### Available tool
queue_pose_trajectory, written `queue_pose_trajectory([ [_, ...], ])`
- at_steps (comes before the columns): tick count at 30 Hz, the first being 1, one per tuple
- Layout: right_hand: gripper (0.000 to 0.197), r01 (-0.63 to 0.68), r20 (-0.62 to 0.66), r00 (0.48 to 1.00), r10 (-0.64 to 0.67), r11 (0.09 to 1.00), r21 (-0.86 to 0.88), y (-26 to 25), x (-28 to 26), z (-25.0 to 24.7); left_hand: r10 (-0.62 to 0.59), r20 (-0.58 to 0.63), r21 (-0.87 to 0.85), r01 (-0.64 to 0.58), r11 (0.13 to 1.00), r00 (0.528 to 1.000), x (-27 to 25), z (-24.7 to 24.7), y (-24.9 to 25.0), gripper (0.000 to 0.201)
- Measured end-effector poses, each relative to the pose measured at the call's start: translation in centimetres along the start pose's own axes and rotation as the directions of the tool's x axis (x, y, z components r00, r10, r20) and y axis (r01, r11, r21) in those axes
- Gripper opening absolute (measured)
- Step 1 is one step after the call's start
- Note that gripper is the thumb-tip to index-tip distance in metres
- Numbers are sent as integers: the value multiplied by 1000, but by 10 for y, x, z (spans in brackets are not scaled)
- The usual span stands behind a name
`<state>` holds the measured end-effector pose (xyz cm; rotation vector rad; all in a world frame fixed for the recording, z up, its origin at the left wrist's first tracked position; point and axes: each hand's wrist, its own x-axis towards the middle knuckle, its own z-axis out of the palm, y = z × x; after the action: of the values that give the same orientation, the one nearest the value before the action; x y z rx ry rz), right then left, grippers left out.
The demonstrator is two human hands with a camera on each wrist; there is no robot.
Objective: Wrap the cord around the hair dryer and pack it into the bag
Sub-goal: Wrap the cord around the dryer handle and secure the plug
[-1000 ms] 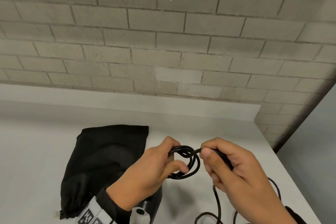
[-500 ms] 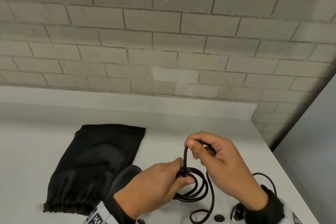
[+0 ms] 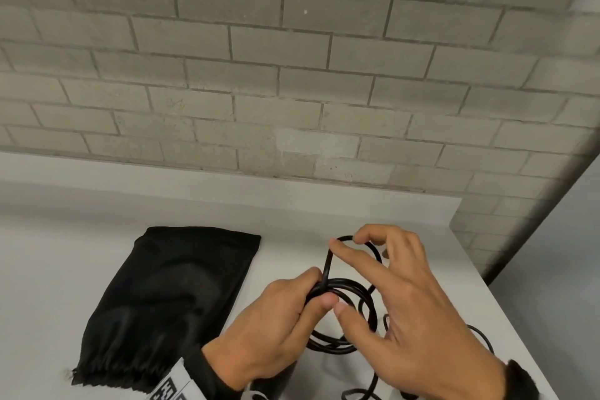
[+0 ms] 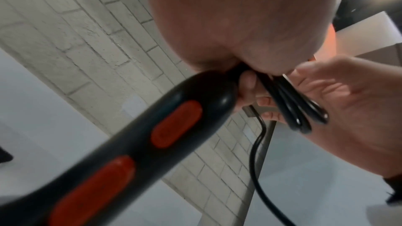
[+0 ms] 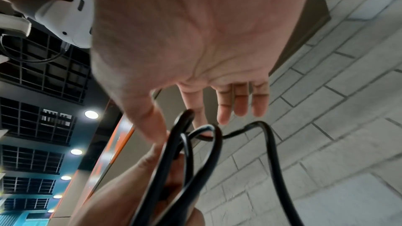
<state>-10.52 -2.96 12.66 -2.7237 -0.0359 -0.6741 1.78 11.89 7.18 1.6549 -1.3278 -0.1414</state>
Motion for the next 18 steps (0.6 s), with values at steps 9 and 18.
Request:
queue_pose_trajectory([
  [9, 52, -89, 106, 992, 64, 965, 246, 5, 3, 8, -120, -156, -270, 75, 960, 980, 4, 20, 10, 52],
  [18, 43, -204, -34, 974, 226, 926, 318, 4, -18, 20, -193, -183, -392, 108, 914, 964, 0, 34, 17, 35],
])
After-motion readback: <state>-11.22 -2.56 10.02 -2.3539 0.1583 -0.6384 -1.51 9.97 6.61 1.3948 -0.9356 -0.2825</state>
